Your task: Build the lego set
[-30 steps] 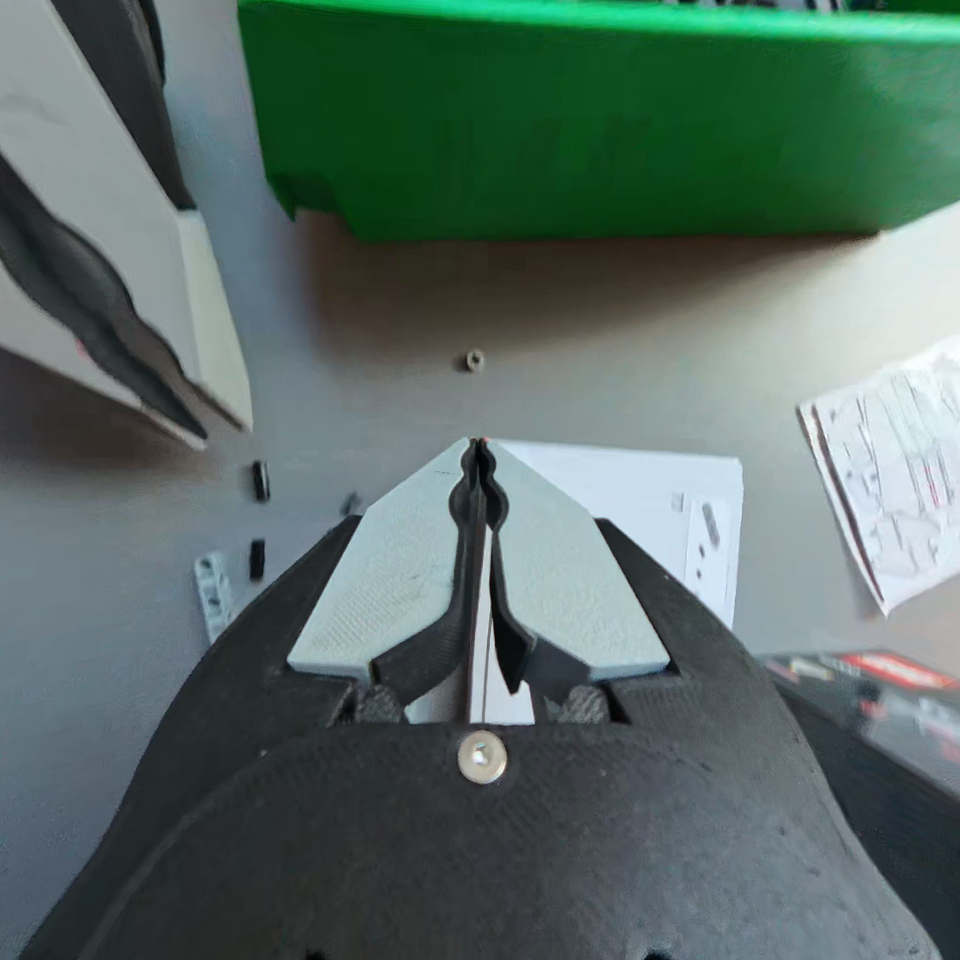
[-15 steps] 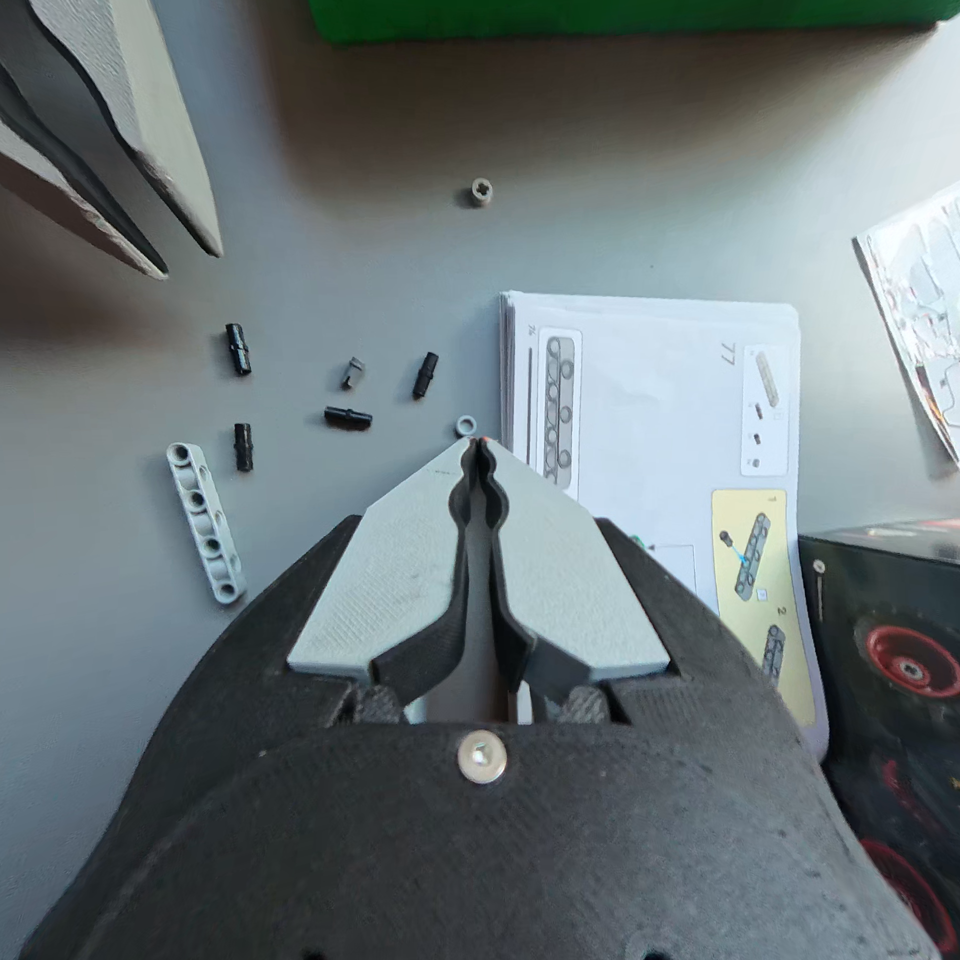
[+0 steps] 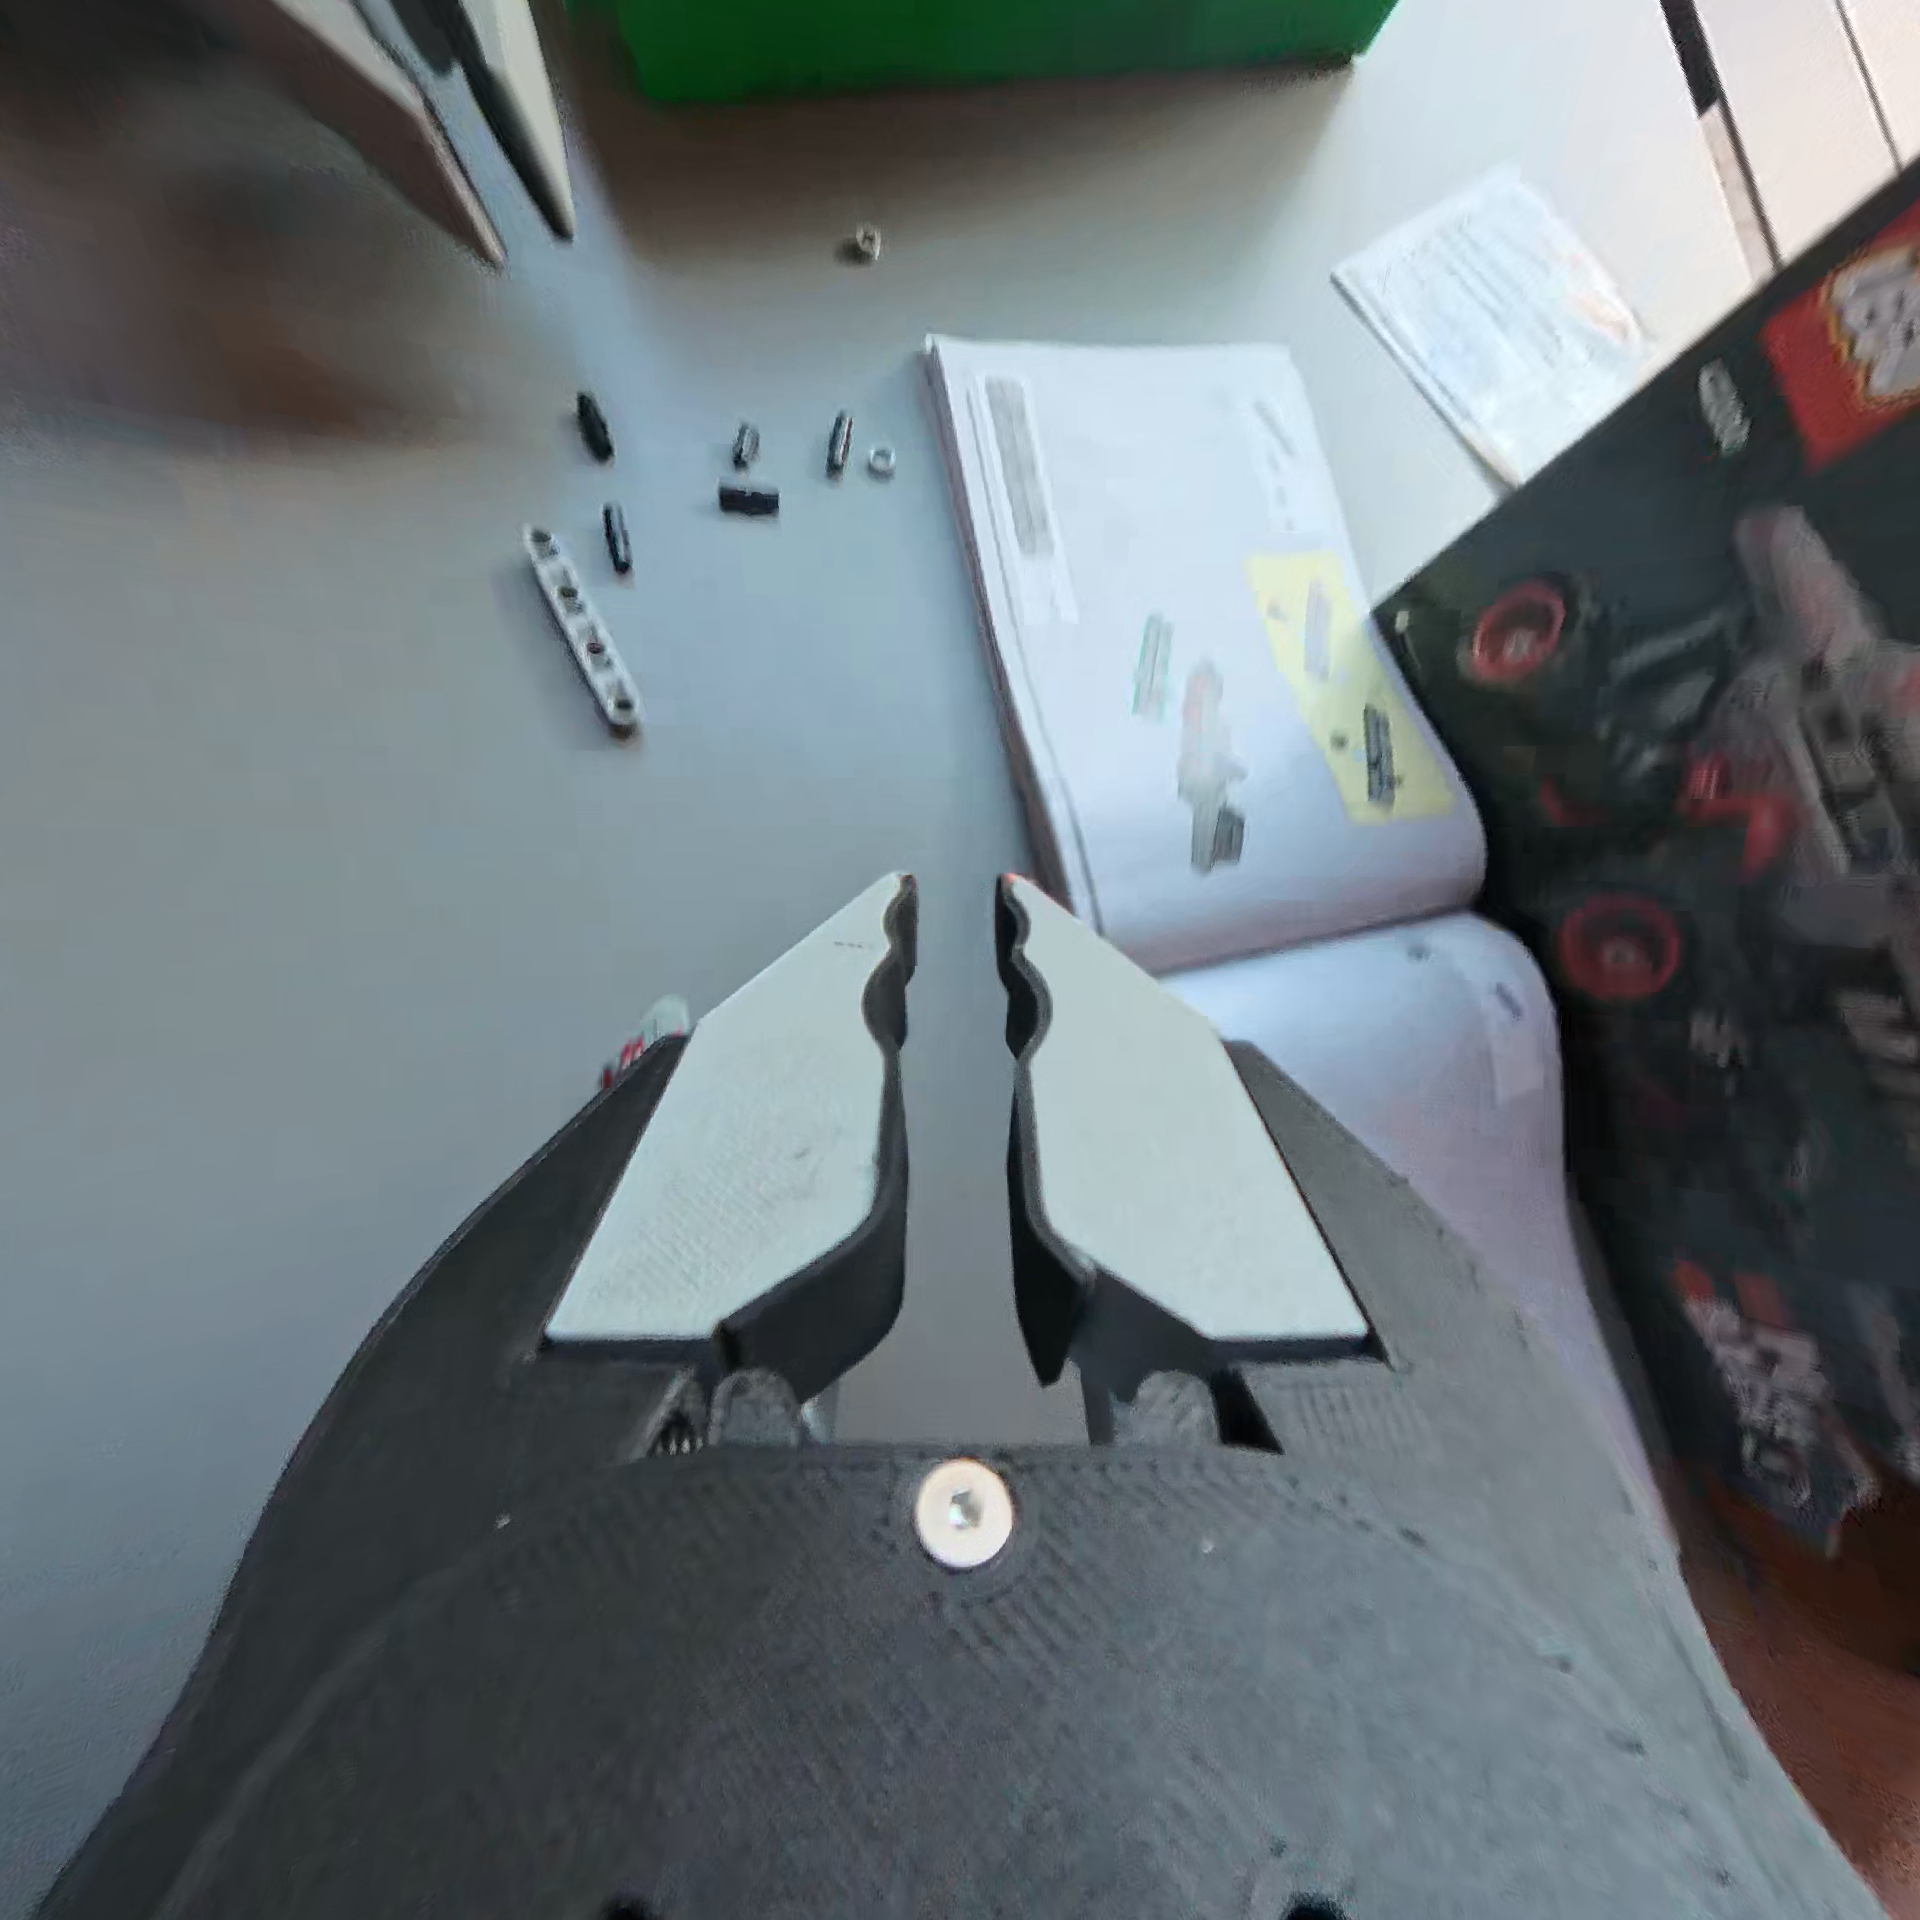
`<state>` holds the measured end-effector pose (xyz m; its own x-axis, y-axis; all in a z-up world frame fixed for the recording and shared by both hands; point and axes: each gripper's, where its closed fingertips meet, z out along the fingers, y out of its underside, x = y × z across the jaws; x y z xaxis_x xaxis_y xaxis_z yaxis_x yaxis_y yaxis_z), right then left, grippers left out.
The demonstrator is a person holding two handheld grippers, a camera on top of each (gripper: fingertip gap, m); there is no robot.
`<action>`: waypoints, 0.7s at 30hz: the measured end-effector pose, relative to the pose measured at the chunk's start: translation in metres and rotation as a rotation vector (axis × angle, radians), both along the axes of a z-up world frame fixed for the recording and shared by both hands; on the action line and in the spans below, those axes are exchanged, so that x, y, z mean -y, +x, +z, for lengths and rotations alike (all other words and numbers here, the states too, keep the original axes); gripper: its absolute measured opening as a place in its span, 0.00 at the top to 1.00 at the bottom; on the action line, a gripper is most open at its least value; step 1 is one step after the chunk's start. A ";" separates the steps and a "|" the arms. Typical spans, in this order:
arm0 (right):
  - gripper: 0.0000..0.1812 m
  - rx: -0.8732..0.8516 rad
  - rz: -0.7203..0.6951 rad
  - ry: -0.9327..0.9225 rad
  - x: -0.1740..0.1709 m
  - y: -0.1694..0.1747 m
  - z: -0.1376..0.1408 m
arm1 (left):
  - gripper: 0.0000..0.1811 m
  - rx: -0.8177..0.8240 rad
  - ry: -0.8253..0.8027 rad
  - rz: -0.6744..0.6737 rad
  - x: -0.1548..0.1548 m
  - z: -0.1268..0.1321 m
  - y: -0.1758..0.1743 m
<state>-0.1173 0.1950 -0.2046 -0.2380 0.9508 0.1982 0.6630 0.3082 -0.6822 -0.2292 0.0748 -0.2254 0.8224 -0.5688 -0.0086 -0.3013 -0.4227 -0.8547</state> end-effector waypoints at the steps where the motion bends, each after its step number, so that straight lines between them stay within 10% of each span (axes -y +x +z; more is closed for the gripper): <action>1: 0.93 -0.014 -0.005 -0.006 -0.001 0.013 -0.004 | 0.95 0.005 0.003 -0.008 0.001 0.001 0.001; 8: 0.71 -0.127 -0.032 -0.150 -0.010 0.052 -0.015 | 0.92 -0.046 0.073 -0.044 0.003 0.005 0.008; 21: 0.77 0.018 0.230 -0.165 0.035 0.068 -0.041 | 0.91 -0.028 0.141 -0.046 -0.002 0.014 0.007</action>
<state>-0.0490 0.1604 -0.2453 -0.4530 0.8907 0.0386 0.6013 0.3372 -0.7244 -0.2225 0.0772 -0.2111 0.7940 -0.5972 -0.1132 -0.3418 -0.2847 -0.8956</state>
